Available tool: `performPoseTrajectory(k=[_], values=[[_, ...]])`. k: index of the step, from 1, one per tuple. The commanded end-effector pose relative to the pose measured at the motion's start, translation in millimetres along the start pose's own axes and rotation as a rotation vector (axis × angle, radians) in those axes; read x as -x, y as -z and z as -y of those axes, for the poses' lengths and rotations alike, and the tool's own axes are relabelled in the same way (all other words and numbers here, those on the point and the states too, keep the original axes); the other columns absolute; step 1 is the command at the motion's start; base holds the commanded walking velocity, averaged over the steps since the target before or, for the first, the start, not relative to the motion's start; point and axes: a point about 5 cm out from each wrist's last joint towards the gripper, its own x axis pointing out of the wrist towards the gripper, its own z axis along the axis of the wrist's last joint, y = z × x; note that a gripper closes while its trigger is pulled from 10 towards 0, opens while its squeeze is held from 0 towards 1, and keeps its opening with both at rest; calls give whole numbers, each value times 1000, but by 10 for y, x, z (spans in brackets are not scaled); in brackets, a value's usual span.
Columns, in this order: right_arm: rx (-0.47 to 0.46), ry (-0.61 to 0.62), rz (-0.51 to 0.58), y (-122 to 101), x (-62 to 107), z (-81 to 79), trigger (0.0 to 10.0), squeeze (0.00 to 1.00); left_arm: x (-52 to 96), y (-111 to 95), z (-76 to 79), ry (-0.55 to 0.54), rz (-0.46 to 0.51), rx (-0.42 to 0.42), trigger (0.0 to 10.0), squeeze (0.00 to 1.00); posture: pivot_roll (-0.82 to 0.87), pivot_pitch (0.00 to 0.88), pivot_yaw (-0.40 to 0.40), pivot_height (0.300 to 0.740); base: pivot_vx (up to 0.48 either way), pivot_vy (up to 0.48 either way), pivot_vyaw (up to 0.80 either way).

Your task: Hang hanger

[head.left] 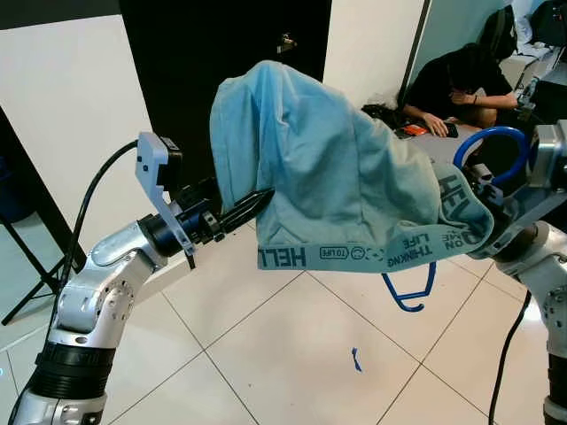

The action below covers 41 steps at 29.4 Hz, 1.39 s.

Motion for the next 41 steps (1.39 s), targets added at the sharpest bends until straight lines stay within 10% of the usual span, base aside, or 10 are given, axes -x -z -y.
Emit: performPoseTrajectory(k=[1,17,20,27,36,39,40,41], values=[[8,-14,17,-41,-23,-22,10000,0,34,-64,23,31,27,-9,0,0,9,0,-21,740,0,0,0],[45,88,26,-117,61,109,10000,0,425,-416,-199,26,131,11,0,0,4,0,-24,740,0,0,0],[58,152,40,-152,95,183,10000,0,722,-422,-107,157,89,77,0,0,4,0,-28,740,0,0,0],[56,189,52,-166,92,237,10000,0,895,-397,58,282,68,148,0,0,12,0,-35,740,0,0,0],[32,204,40,-86,0,271,10000,0,770,-219,217,315,63,223,0,0,18,0,-39,740,0,0,0],[18,207,-15,17,-40,277,10000,0,619,-21,335,327,18,270,4863,0,16,0,-38,740,0,0,0],[8,207,-61,90,-53,277,10000,0,564,113,378,318,-41,283,10000,0,15,0,-40,740,0,0,0],[8,207,-61,90,-53,277,10000,0,564,113,378,318,-41,283,10000,0,15,0,-40,740,0,0,0]])
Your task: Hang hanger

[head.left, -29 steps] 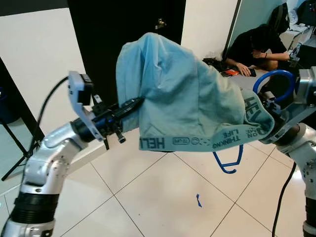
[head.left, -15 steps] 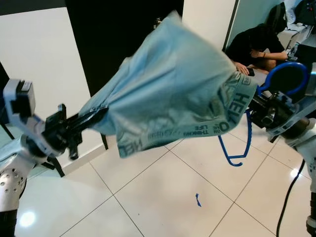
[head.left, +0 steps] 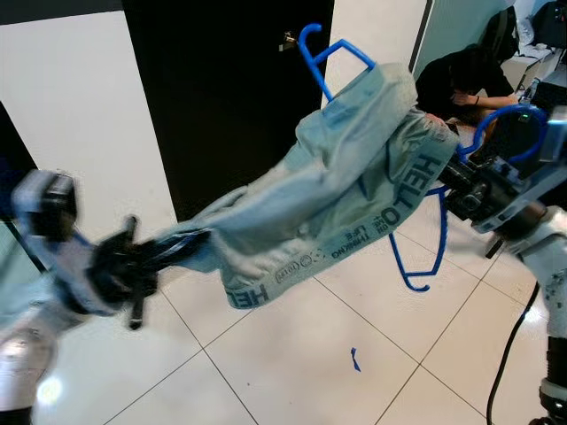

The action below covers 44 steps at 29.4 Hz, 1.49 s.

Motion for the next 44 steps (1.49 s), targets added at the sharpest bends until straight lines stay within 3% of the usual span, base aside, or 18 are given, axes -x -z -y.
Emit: performPoseTrajectory(k=[1,2,4,6,7,11,12,13,14,15,17,19,20,25,29,31,36,44], values=[[-4,-4,-72,99,-28,-11,10000,0,-72,171,-15,-25,-105,7,10000,0,14,0,-40,740,0,0,0],[-5,-19,-143,193,-29,-42,10000,0,-83,314,-32,-53,-183,14,10000,0,14,0,-40,740,0,0,0],[-5,-19,-143,193,-29,-42,10000,0,-83,314,-32,-53,-183,14,10000,0,14,0,-40,740,0,0,0],[-5,-43,-219,298,-17,-82,10000,0,-89,442,-40,-75,-252,16,10000,0,12,0,-40,740,0,0,0],[-2,-62,-292,400,10,-115,10000,0,-97,533,-43,-98,-296,37,10000,1000,13,0,-41,740,0,0,0],[-4,-63,-381,507,64,-117,10000,0,-42,671,78,-48,-407,97,10000,1000,12,0,-40,740,0,0,0],[-1,-66,-410,525,88,-110,10000,0,64,753,128,-30,-523,105,10000,1000,10,0,-41,740,0,0,0],[-1,-66,-410,525,88,-110,10000,0,64,753,128,-30,-523,105,10000,1000,10,0,-41,740,0,0,0],[3,-68,-426,531,99,-103,10000,0,141,807,160,-19,-604,106,10000,1000,11,0,-41,740,0,0,0],[3,-68,-426,531,99,-103,10000,0,141,807,160,-19,-604,106,10000,1000,11,0,-41,740,0,0,0],[13,-81,-457,539,121,-97,10000,0,322,836,163,-26,-729,94,10000,1000,10,0,-43,740,0,0,0],[32,-95,-495,546,149,-86,10000,0,392,711,119,-51,-741,59,10000,1000,11,0,-48,740,0,0,0],[52,-111,-527,550,173,-75,10000,0,395,534,36,-93,-705,-5,10000,1000,14,0,-53,740,0,0,0],[72,-133,-554,551,183,-73,10000,0,359,351,-35,-120,-657,-91,10000,1000,13,0,-55,740,0,0,0],[109,-211,-604,591,178,-121,10000,0,139,0,-136,-175,-433,-231,10000,1000,12,0,-60,740,0,0,0],[116,-217,-609,597,172,-124,10000,0,107,-41,-136,-175,-398,-234,10000,1000,12,0,-61,740,0,0,0],[150,-194,-603,578,130,-53,10000,0,182,93,-64,-138,-487,-182,10000,1000,15,0,-63,740,0,0,0],[204,-206,-586,562,60,-29,10000,0,40,-28,-147,-194,-311,-176,10000,1000,18,0,-63,740,0,0,0]])
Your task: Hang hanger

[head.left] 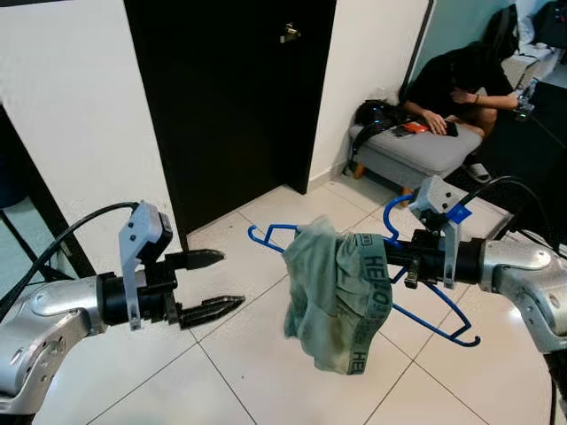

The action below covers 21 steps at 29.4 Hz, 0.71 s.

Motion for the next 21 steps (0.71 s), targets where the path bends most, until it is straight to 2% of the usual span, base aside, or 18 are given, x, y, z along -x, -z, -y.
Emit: performPoseTrajectory(k=[1,4,5,6,10,11,17,21], values=[[26,9,8,-21,-14,31,10000,0,-37,-44,-27,-37,61,28,10000,1000,19,0,-63,740,0,0,0],[36,11,25,-49,-24,39,10000,0,-96,-71,-31,-54,107,42,10000,1000,18,0,-62,740,0,0,0],[41,12,38,-71,-32,42,10000,0,-139,-85,-32,-65,136,53,10000,714,19,0,-62,740,0,0,0],[47,8,54,-96,-44,41,10000,0,-186,-84,-28,-72,154,63,10000,0,18,0,-61,740,0,0,0],[51,-1,72,-123,-54,33,10000,0,-235,-68,-14,-70,162,77,10000,0,18,0,-60,740,0,0,0],[59,-18,95,-157,-67,13,10000,0,-342,-14,30,-58,164,108,10000,0,19,0,-58,740,0,0,0],[64,-26,101,-166,-70,1,10000,0,-415,31,80,-40,154,125,10000,0,18,0,-57,740,0,0,0],[73,-42,124,-196,-71,-20,10000,0,-573,157,181,-27,102,126,10000,0,19,0,-58,740,0,0,0]])
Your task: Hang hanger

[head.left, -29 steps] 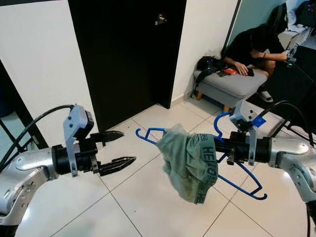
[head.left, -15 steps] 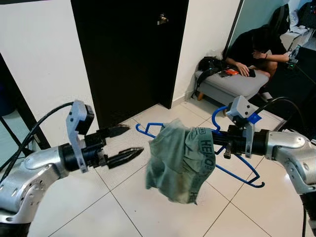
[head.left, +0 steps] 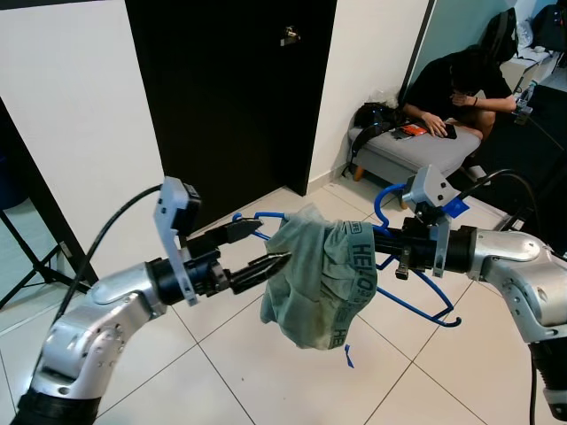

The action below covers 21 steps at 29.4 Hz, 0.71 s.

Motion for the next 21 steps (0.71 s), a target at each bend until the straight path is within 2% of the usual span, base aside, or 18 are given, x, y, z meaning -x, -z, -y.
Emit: performPoseTrajectory(k=[1,14,21], values=[[32,-8,43,-91,5,-7,10000,0,-35,63,9,-8,-19,6,10000,0,19,0,-58,740,0,0,0],[38,-26,63,-141,-14,-21,10000,0,-95,115,-6,-36,-52,-20,10000,0,18,0,-57,740,0,0,0],[35,-50,77,-169,-29,-57,10000,0,-95,15,-162,-154,-22,-73,10000,0,16,0,-57,740,0,0,0]])
